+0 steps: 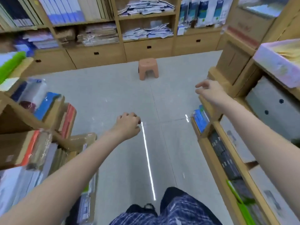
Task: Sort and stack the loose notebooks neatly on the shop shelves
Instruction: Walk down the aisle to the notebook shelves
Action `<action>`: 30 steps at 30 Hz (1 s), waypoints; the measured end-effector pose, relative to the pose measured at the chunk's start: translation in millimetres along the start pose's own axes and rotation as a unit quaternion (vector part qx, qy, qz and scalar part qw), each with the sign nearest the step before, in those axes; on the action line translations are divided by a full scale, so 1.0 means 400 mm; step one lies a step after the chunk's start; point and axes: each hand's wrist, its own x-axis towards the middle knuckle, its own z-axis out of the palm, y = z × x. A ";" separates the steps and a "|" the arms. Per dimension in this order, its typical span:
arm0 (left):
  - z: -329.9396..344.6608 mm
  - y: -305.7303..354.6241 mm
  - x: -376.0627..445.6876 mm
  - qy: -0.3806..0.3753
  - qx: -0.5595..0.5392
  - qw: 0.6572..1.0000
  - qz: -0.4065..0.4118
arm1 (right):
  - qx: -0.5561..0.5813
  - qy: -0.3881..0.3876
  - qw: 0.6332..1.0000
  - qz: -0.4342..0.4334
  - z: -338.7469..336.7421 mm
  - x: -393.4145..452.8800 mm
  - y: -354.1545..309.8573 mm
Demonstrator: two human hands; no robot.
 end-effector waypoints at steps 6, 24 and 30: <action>-0.065 -0.064 0.489 -0.012 0.003 0.999 0.045 | 0.035 0.027 0.998 0.044 -0.003 0.479 0.072; -0.570 -0.325 1.972 0.160 -0.354 0.915 -0.107 | -0.095 -0.004 0.987 -0.128 -0.074 1.973 -0.133; -0.752 -0.312 2.427 0.119 -0.285 0.949 -0.069 | -0.007 0.132 0.991 -0.033 -0.239 2.411 -0.175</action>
